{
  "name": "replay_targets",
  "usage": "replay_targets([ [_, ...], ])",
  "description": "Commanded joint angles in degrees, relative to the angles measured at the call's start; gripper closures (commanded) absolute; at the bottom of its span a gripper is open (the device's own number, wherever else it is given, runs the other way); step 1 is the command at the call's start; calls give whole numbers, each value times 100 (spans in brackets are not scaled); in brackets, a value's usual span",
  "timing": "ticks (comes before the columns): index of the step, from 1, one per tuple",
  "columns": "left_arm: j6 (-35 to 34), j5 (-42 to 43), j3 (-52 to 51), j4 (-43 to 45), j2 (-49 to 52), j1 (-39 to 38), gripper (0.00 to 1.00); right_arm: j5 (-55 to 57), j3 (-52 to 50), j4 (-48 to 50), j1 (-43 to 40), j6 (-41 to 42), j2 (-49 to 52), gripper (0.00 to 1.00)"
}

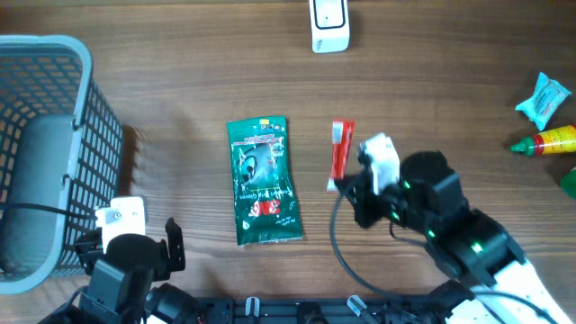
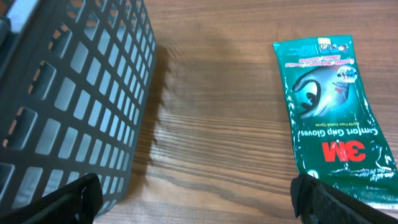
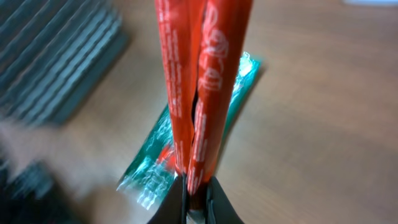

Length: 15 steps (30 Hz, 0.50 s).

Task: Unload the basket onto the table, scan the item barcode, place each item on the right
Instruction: 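Lift the red stick snack to the white scanner, then carry the red stick snack to the right and release it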

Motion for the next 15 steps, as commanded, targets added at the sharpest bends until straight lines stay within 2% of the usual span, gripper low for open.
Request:
replay_targets([
  [1,-7,-20,11,17,-26,0,0,1882,74,968,9,-37,1163,95],
  [3,-7,-20,11,17,-26,0,0,2605,74,1650,7,-273,1790,95],
  [7,-7,-20,11,17,-26,0,0,3731,76,3401,-149,-1432,2968,96],
  [9,-7,-20,11,17,-26,0,0,4291,76,4371,-417,-2295,3569,96],
  [12,-7,-20,11,17,-26,0,0,4422,114,5464,-835,-3222,4214,96],
  [15,-7,-20,11,17,-26,0,0,4417,466,5991,-1119,-4015,4802,95],
])
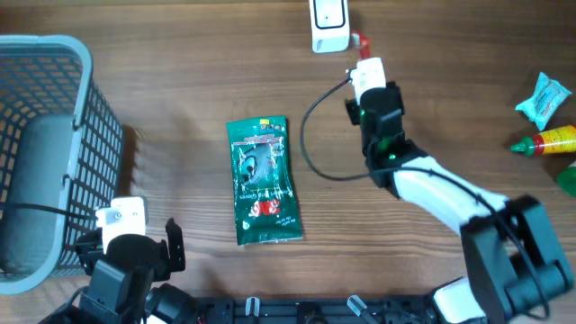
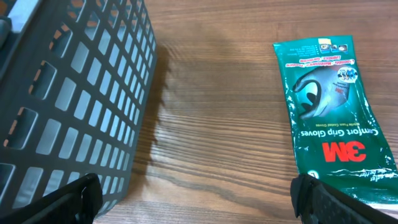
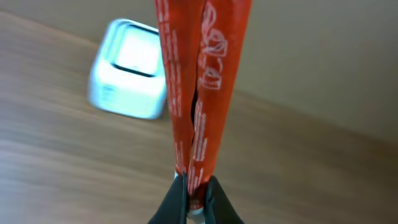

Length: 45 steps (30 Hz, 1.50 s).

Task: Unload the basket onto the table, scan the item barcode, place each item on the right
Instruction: 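Carry the red stick snack to the right and release it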

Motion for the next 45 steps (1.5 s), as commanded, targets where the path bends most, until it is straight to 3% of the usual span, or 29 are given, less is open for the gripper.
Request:
replay_targets([
  [1,-7,-17,11,17,-26,0,0,352,592,387,-286,-1600,743,95],
  [9,-7,-17,11,17,-26,0,0,380,2896,468,-487,-3545,2627,95],
  [15,-7,-17,11,17,-26,0,0,564,4450,409,-525,-4323,3906,95],
  [19,-7,-17,11,17,-26,0,0,675,4830,155,-586,-5080,4275,95],
  [26,-7,-17,11,17,-26,0,0,1121,4828,72,-800,-5394,4262,96],
  [31,-7,-17,11,17,-26,0,0,1410,4828,-608,-1314,-4830,3740,96],
  [38,-7,-17,11,17,-26,0,0,2706,4828,-1217,-3115,-3654,3084,96],
  [40,-7,-17,11,17,-26,0,0,2924,4822,-1967,-3698,-3091,3084,96],
  [45,-7,-17,11,17,-26,0,0,2363,4813,-4304,-5025,-662,3086,96],
])
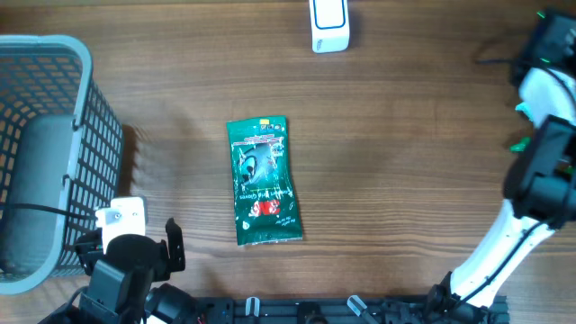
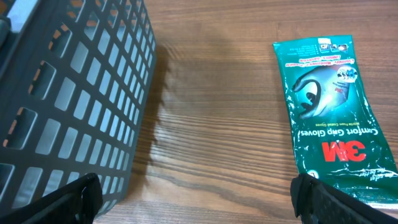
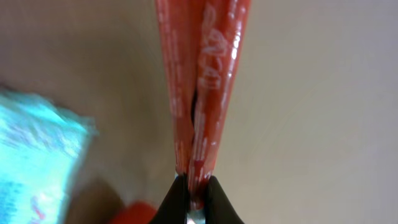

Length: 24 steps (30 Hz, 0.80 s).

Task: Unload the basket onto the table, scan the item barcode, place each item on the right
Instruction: 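Carry the red stick snack to the right and release it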

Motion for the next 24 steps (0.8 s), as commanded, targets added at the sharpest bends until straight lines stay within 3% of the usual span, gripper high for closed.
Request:
replay_targets([
  [1,-7,-17,11,15,-26,0,0,-402,-13,-752,-632,1982,-13,96],
  [5,-7,-17,11,15,-26,0,0,-1300,-13,-1257,-1263,2653,-13,95],
  [7,-7,-17,11,15,-26,0,0,-1646,-13,-1429,-1482,3134,-13,84],
  [10,-7,-17,11,15,-26,0,0,-2085,-2,-1569,-1554,3523,-44,77],
  [12,-7,-17,11,15,-26,0,0,-2651,9,-1609,-1513,3683,-212,67],
  [16,-7,-17,11,15,-26,0,0,-3462,52,-1576,-1314,4037,-859,70],
  [18,-7,-17,11,15,-26,0,0,-4507,50,-1639,-1113,4468,-1344,72],
  [24,-7,-17,11,15,-26,0,0,-8426,37,-2430,-81,5952,-1926,58],
])
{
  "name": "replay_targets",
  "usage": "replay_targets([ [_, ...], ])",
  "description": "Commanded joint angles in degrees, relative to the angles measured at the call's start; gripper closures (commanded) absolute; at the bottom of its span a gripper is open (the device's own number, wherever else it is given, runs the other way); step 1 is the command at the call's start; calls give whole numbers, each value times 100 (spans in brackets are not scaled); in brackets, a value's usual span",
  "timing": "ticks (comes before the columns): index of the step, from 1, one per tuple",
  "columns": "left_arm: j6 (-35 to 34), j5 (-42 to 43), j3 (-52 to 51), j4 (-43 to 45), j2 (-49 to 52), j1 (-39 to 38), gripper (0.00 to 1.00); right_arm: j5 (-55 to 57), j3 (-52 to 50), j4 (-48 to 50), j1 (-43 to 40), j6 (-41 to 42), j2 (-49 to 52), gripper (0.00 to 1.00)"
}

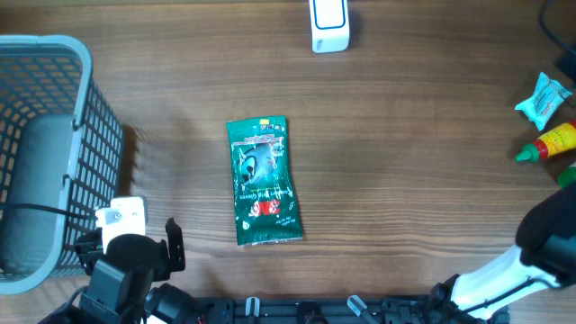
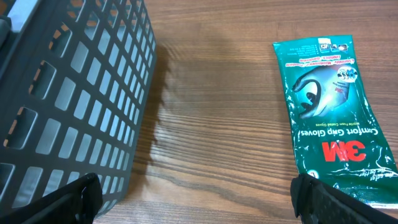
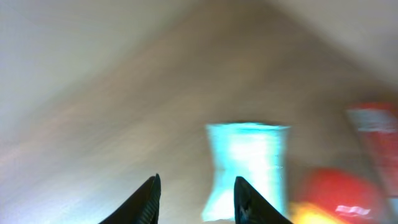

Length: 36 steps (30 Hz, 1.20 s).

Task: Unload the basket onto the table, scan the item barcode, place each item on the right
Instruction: 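Carry the red stick snack to the right and release it, then reach the right gripper down and pinch the green glove pack's top edge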

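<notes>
A green 3M glove packet (image 1: 261, 180) lies flat mid-table, also in the left wrist view (image 2: 333, 112). The white scanner (image 1: 328, 25) stands at the back edge. My left gripper (image 2: 199, 205) is open and low over bare wood, between the basket and the packet. In the blurred right wrist view my right gripper (image 3: 198, 193) is open and holds nothing. It hangs over a light blue packet (image 3: 249, 162). A red strip (image 3: 373, 134) shows at that view's right; I cannot tell what it is. Overhead shows only the right arm (image 1: 540, 252).
A grey mesh basket (image 1: 40, 153) fills the left side and looms beside the left gripper (image 2: 68, 93). At the right edge lie a light blue packet (image 1: 544, 97) and a red and yellow bottle with a green cap (image 1: 549, 142).
My right gripper was shut on a red sachet at the far right; now it is open with nothing in it, over the blue packet. The left arm and green packet are unchanged.
My right gripper held a red sachet just right of the green packet. Then it held the sachet up by the white scanner at the back. Later it had it at the table's far right, and now the gripper is open without it.
</notes>
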Motion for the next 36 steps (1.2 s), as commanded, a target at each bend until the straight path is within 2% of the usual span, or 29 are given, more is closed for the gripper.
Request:
replay_targets([
  [1,-7,-20,11,13,-26,0,0,-2715,-39,-533,789,994,7,58],
  [4,-7,-20,11,13,-26,0,0,-2658,-221,-1268,1980,960,22,52],
  [6,-7,-20,11,13,-26,0,0,-2149,-269,-1593,2889,953,28,41],
  [8,-7,-20,11,13,-26,0,0,-1414,-278,-1725,3895,962,39,0],
  [11,-7,-20,11,13,-26,0,0,-636,-278,-1733,5241,990,98,0],
  [13,-7,-20,11,13,-26,0,0,-361,-278,-1733,5792,1019,195,0],
  [18,-7,-20,11,13,-26,0,0,656,-278,-1493,7331,1698,905,0],
  [23,-7,-20,11,13,-26,0,0,850,-278,-1176,8063,1838,1292,0],
  [27,-7,-20,11,13,-26,0,0,1834,-278,-1196,8454,2194,1502,3],
  [32,-7,-20,11,13,-26,0,0,1801,-278,-1132,8537,2339,1978,9],
  [36,-7,-20,11,13,-26,0,0,1810,-278,-1062,8675,2323,2197,8],
])
